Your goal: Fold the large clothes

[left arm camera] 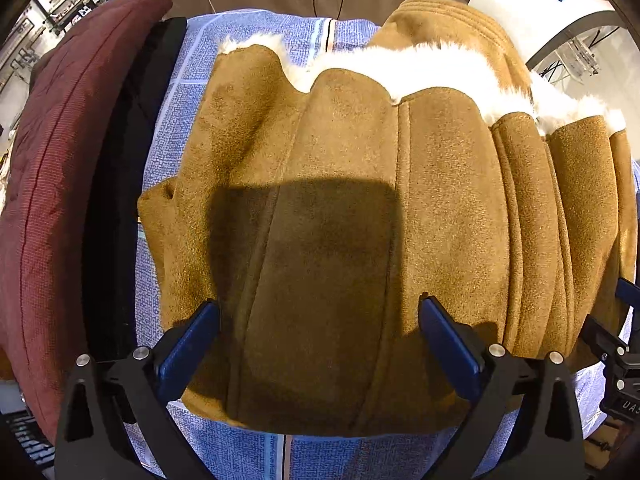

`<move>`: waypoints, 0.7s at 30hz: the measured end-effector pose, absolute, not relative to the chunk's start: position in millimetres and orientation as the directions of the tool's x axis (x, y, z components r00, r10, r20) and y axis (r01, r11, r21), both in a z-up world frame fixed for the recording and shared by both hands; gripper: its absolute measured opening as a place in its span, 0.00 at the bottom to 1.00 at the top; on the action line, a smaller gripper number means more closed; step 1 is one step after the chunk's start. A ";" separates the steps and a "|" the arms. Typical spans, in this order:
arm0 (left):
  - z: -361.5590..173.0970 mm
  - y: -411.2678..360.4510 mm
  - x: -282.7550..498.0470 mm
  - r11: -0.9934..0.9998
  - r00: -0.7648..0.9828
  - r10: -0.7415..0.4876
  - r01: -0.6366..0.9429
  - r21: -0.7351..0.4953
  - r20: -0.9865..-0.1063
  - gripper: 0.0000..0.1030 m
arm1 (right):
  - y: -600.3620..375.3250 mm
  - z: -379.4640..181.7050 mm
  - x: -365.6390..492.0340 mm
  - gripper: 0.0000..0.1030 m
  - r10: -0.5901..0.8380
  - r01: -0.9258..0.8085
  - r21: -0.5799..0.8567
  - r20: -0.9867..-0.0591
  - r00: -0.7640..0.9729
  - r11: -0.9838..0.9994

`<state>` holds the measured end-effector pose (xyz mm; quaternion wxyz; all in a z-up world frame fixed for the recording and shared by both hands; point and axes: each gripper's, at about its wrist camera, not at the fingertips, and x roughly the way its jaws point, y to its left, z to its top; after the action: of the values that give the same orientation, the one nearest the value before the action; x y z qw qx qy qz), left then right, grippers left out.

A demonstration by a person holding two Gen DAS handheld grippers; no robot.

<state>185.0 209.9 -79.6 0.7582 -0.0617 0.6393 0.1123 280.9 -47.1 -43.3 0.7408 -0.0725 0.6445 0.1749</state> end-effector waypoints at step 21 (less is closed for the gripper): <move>-95.7 212.6 188.3 0.966 0.192 0.093 -0.255 0.041 -0.977 0.96 | -32.9 -56.2 264.4 0.95 0.106 -0.365 0.020 -0.971 0.216 0.931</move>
<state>188.3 212.6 -95.7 0.7694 -0.0651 0.6254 0.1130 264.4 -32.9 -56.2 0.7725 -0.1068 0.6071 0.1527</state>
